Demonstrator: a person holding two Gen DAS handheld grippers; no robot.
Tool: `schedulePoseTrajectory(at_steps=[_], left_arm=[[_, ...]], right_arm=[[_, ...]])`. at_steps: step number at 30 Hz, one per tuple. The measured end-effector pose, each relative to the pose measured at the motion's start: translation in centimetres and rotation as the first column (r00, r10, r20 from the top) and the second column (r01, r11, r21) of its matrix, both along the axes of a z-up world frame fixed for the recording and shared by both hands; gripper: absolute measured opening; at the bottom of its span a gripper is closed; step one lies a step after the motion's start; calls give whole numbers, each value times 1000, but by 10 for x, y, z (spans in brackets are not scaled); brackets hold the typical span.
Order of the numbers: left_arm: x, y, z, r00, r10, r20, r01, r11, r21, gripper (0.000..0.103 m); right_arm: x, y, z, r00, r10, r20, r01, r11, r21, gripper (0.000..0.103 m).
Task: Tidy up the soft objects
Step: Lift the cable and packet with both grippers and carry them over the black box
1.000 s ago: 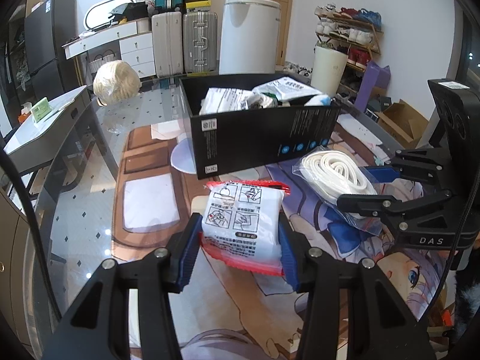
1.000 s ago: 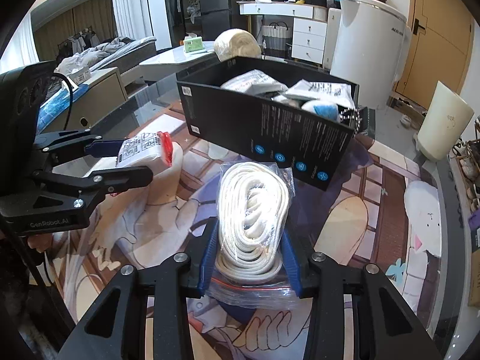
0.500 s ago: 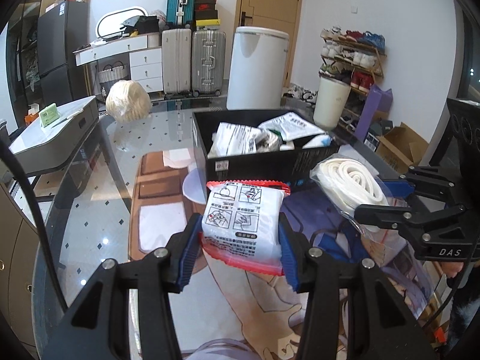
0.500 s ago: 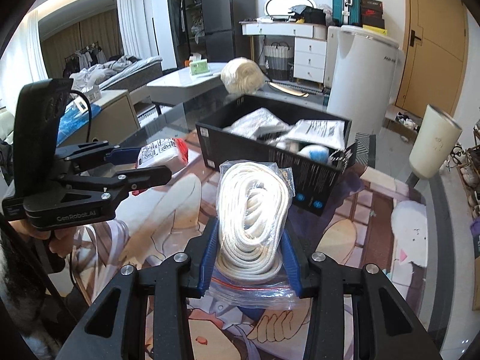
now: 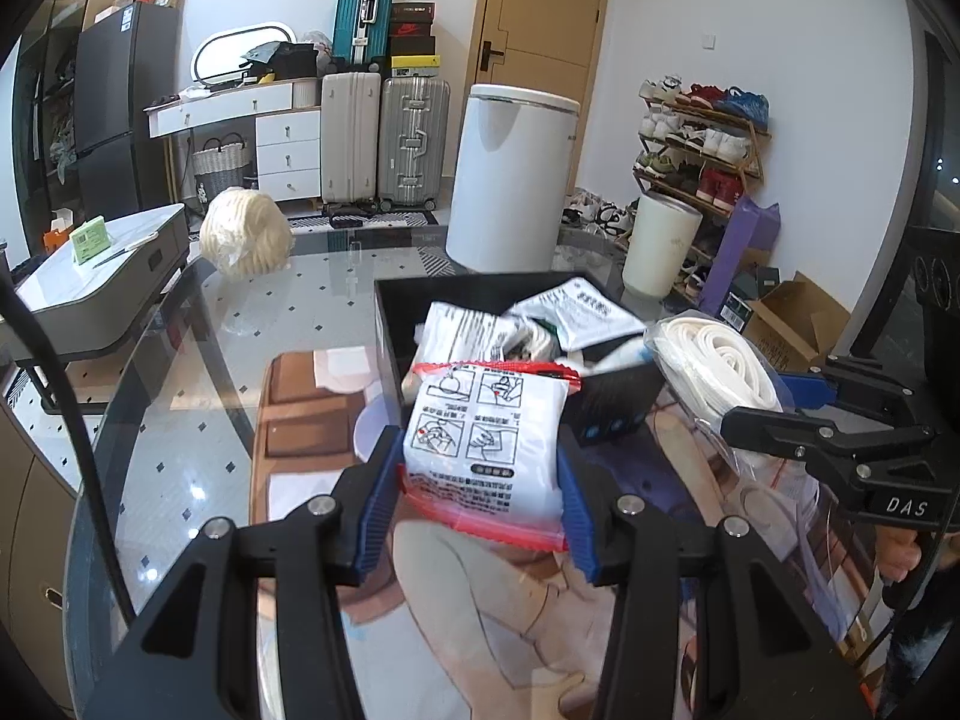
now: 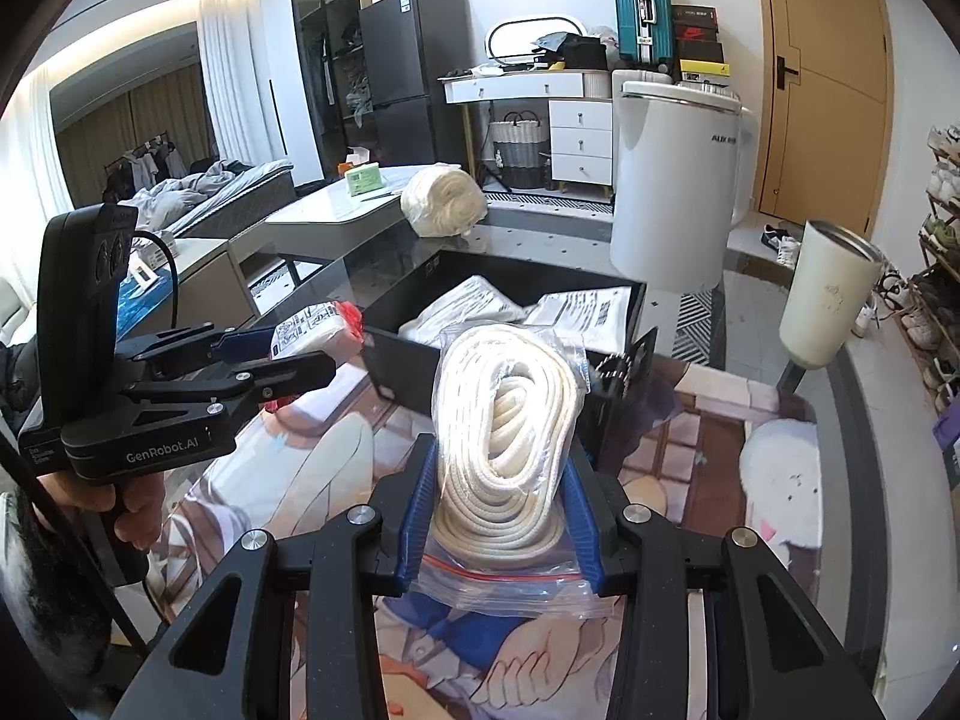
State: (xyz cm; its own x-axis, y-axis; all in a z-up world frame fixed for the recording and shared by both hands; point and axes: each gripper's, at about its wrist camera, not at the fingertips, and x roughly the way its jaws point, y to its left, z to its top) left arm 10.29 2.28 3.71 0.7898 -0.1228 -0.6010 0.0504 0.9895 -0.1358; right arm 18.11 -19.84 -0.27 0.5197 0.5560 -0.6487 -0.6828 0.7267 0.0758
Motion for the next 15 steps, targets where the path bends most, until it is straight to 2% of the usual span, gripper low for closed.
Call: schedulePoseTrajectory(at_steps=[15], left_arm=[[41,6,12,1000,0,17,0,1000,-6,47]], right_arm=[[36,14,21,999,-47,20,48,998,-28,40]])
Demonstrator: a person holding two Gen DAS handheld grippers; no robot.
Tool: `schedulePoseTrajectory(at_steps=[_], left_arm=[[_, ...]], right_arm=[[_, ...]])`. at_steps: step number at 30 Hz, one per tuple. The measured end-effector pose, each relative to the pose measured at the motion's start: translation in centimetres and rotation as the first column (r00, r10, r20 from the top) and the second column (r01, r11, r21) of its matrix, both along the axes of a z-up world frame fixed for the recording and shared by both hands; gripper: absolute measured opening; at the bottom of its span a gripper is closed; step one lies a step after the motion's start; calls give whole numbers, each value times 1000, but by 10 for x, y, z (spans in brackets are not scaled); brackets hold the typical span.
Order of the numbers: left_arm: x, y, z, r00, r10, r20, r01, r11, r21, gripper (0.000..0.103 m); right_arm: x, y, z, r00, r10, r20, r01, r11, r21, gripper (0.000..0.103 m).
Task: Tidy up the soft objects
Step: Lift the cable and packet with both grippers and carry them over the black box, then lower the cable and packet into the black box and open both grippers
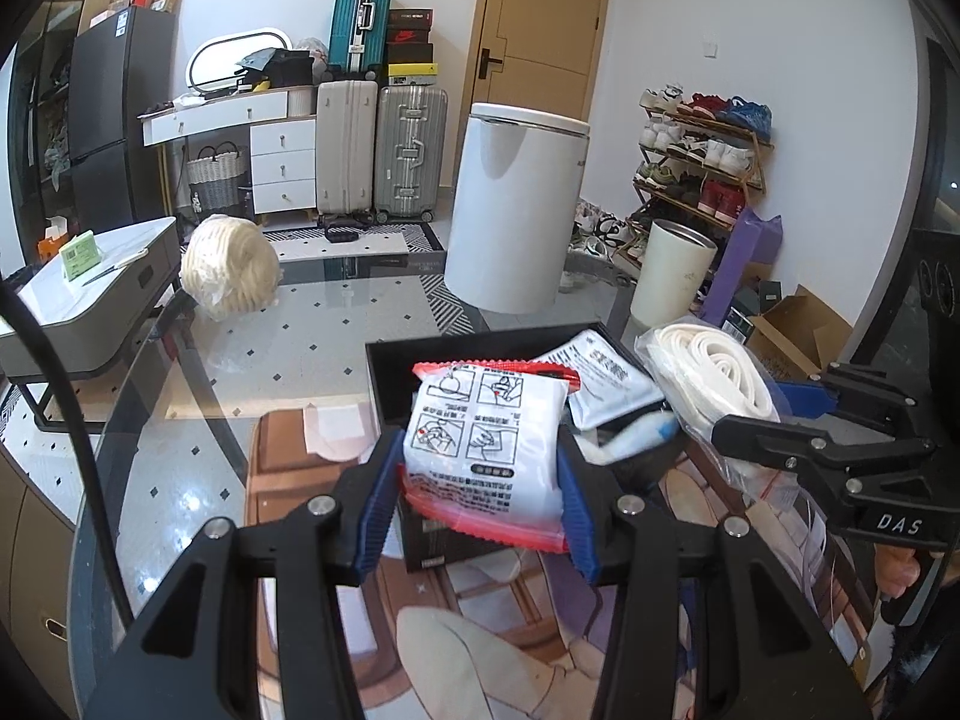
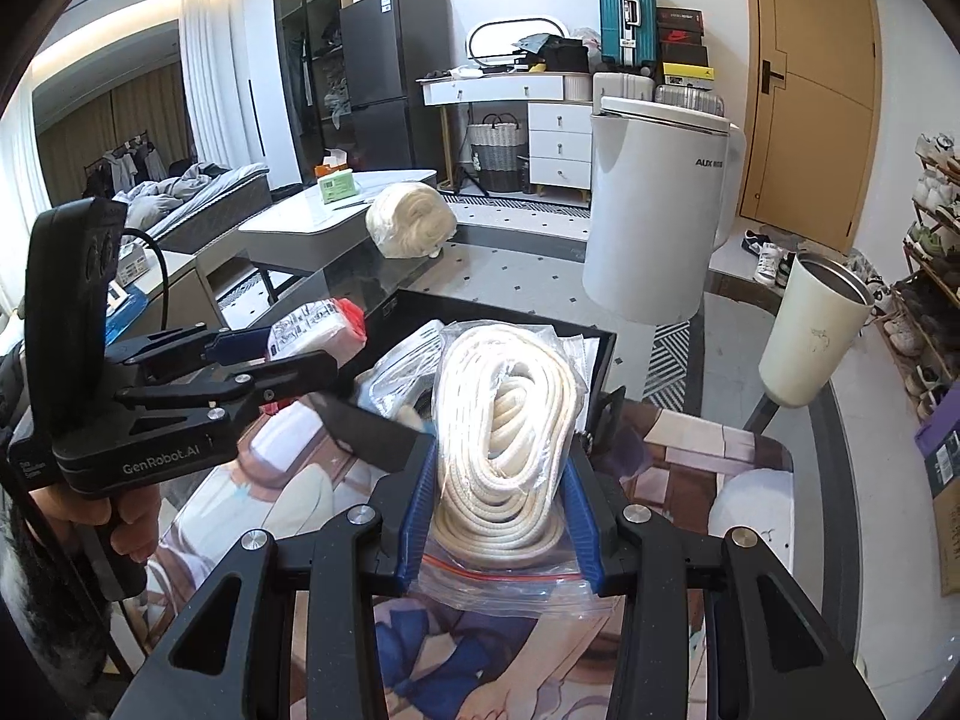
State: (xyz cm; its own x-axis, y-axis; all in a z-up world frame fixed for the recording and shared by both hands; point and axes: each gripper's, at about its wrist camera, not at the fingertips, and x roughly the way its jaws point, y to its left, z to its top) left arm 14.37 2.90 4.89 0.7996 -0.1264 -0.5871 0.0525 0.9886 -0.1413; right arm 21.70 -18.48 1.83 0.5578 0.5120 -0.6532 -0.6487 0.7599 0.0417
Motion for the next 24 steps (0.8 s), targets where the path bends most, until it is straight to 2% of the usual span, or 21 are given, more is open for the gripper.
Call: schedulePoseTrajectory(at_steps=[13,24], left_arm=[[31,-2,-4,1000,0,-21,0,1000,5,47],[62,-11,-18,998,-6,-58,8,999,44,47]], right_arm=[[37,18,-5,1000,-19,-12,19,1000,-22,40],[62,36,-13,1000,-1,-16,0,998,-64,40]])
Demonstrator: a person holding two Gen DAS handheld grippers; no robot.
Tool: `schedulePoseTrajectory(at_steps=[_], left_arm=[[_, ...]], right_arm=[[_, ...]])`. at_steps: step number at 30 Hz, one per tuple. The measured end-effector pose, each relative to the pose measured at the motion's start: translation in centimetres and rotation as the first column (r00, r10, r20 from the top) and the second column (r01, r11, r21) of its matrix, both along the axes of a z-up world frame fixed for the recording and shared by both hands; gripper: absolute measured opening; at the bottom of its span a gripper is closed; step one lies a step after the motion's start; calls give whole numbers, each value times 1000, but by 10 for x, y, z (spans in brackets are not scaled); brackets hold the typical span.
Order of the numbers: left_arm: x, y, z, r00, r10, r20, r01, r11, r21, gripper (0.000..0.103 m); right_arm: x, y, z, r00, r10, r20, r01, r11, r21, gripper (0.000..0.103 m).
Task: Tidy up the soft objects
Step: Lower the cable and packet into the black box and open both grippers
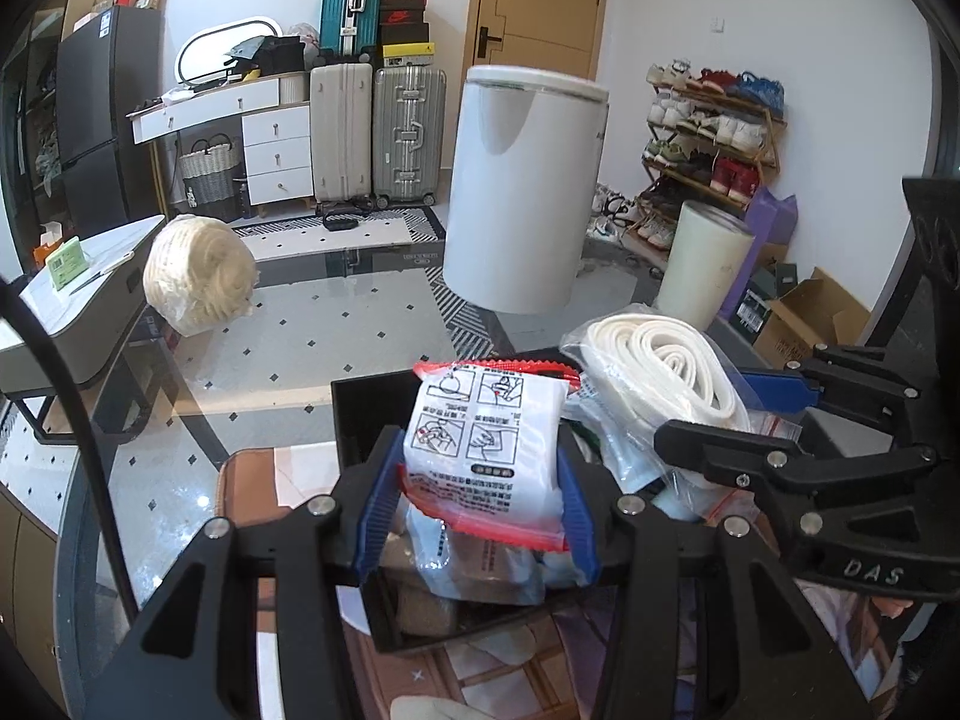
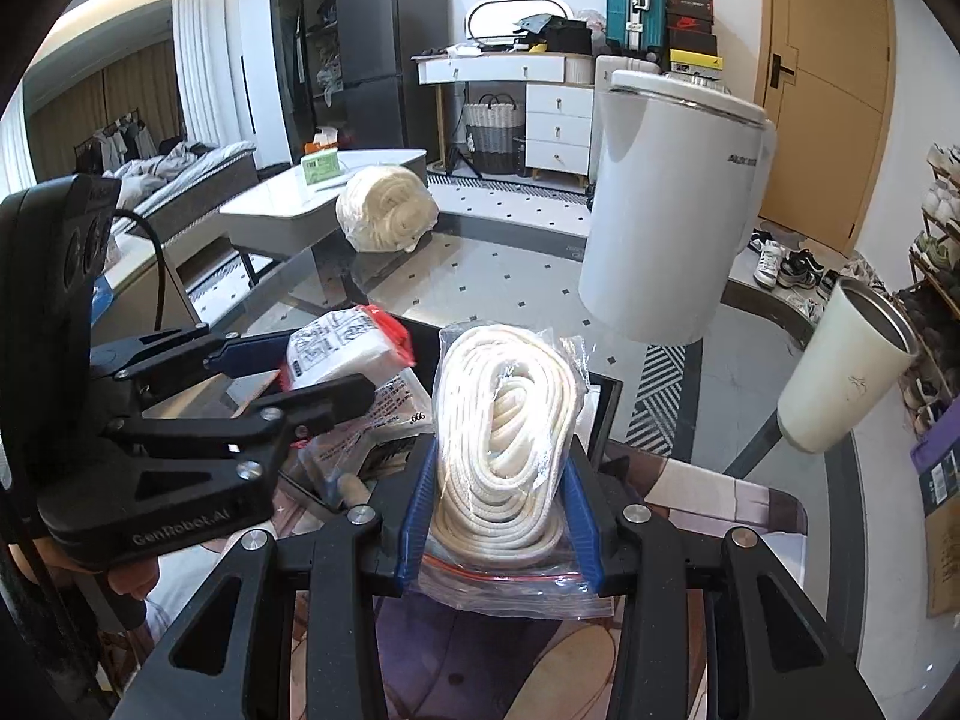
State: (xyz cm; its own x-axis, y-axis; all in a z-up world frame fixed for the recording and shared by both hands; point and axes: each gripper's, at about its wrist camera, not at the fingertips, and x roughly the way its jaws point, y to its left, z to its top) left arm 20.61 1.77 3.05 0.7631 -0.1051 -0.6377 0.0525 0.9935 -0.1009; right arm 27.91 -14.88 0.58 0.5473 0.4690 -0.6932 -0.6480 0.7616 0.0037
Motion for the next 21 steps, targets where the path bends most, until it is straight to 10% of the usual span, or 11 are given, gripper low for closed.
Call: schedulePoseTrajectory(at_steps=[21], left_arm=[[12,-6,-15,999,-11,-47,14,998,60,52]], right_arm=[[23,25,-23,998,37,-60,-42,996,-79,44]])
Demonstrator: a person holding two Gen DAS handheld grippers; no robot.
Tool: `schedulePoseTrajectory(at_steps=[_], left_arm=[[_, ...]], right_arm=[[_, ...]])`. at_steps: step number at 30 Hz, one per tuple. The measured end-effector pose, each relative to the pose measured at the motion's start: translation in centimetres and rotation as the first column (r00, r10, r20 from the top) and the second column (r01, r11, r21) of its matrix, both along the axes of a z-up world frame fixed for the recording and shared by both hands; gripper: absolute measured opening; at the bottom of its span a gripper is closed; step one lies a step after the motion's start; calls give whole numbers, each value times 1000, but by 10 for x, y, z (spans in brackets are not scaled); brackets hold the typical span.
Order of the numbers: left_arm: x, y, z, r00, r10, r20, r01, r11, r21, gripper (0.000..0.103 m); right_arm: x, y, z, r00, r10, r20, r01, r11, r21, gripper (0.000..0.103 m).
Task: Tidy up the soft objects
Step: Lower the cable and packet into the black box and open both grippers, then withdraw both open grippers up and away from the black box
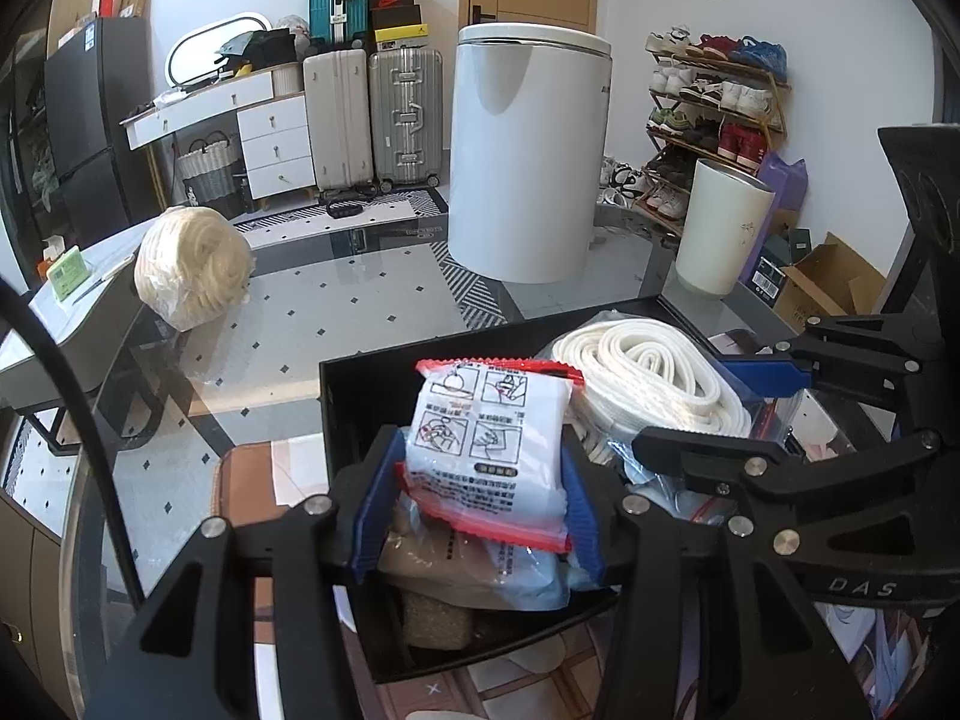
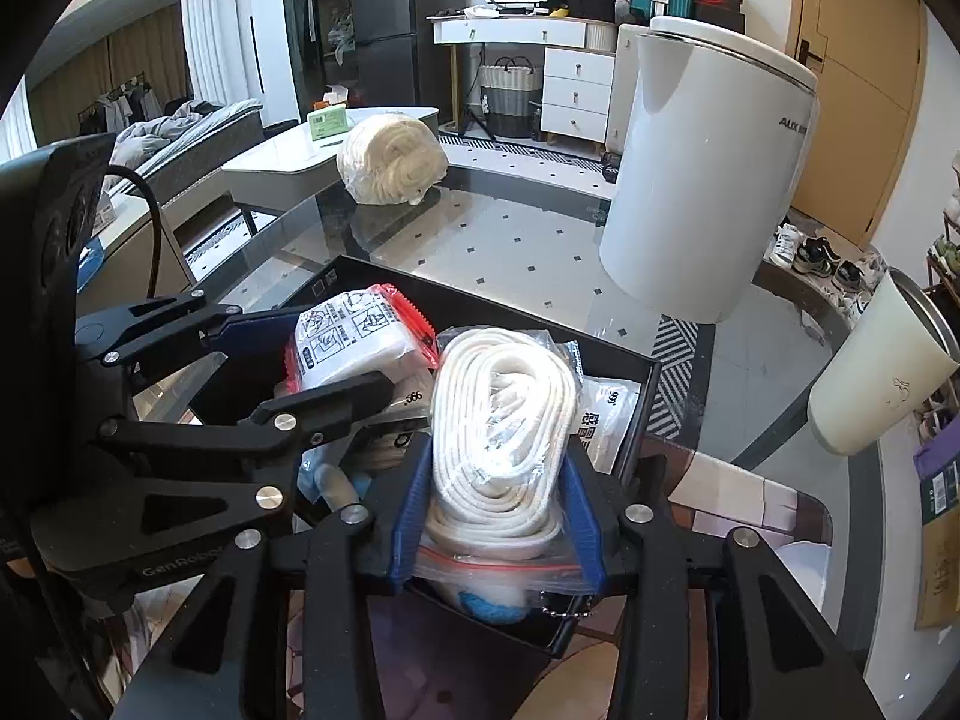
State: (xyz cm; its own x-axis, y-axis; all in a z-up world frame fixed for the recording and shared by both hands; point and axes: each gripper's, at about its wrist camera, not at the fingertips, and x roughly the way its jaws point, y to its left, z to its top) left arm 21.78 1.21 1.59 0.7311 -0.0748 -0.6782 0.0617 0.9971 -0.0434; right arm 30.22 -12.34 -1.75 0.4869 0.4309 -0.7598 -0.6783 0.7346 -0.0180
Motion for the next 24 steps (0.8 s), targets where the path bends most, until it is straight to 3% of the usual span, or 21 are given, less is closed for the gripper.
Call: schedulePoseTrajectory(at_steps=[2,4,6,11,16,24], left_arm=[[-2,-3,1,1000,-6,-2,6,1000,19,56],[-8,-7,3,1000,-11,9,10,999,45,73],[-16,-9,7,999,-8,33,6,998,55,80],[-39,-2,16,998,16,66,-17,1000,24,85],[-66,11,22,993,60,103,-58,998,-20,99],[-102,19,26,979,99,178,-96,995,-28,103]], right_arm=[[-1,-3,1,1000,4,14,-4,1000,8,49],[-6,-7,4,999,2,43,-3,1000,13,53],[-13,-18,12,997,-13,72,9,999,52,62],[-33,-42,29,987,-67,143,50,991,122,86],[-59,-57,34,980,-80,185,47,984,174,102],[-92,-65,30,968,-79,237,15,965,260,102]])
